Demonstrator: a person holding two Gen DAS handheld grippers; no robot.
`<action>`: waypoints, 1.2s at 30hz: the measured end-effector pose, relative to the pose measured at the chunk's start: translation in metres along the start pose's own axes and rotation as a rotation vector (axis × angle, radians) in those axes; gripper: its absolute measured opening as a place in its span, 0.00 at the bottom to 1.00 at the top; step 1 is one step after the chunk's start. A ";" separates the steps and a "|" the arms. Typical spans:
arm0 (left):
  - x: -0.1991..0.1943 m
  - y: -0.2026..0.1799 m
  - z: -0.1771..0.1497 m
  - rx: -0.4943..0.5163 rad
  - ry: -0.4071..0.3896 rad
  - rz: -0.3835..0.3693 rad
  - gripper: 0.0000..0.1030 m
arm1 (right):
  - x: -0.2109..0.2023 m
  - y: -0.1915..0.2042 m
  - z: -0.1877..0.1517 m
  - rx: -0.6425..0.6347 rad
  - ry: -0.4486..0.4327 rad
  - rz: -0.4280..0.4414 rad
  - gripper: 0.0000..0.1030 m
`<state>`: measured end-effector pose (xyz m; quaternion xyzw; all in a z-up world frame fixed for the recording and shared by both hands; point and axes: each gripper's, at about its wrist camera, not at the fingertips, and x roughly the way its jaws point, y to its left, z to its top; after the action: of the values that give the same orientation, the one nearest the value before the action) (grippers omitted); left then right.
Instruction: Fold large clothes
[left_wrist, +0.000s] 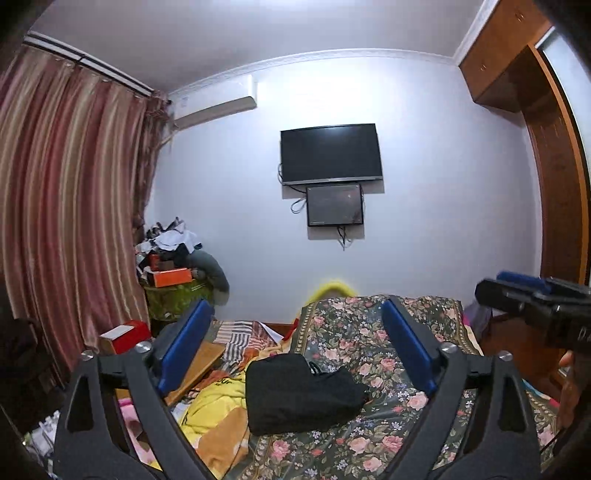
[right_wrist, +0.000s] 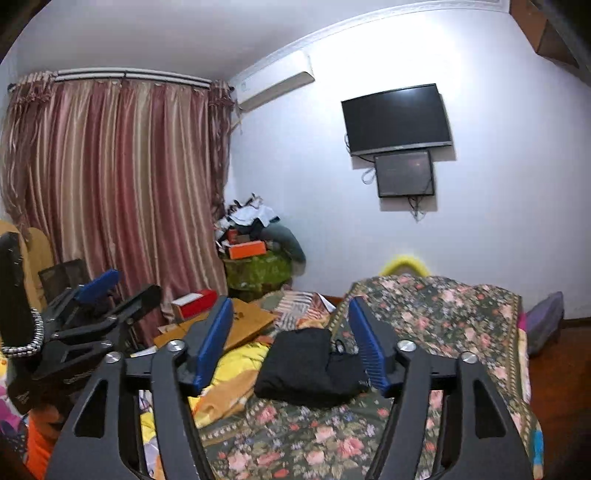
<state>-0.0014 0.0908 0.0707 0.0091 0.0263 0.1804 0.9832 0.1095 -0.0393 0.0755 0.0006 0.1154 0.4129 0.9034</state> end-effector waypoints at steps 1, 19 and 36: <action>-0.004 0.001 -0.002 -0.014 0.004 0.003 0.95 | -0.002 0.000 -0.001 0.000 0.000 -0.010 0.64; -0.026 0.003 -0.014 -0.053 0.035 0.006 0.99 | -0.008 0.001 0.000 -0.018 -0.006 -0.065 0.96; -0.021 -0.004 -0.020 -0.048 0.059 0.000 0.99 | -0.009 0.010 -0.007 -0.035 0.028 -0.067 0.96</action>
<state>-0.0209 0.0802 0.0513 -0.0199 0.0507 0.1811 0.9820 0.0950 -0.0405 0.0716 -0.0249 0.1205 0.3846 0.9149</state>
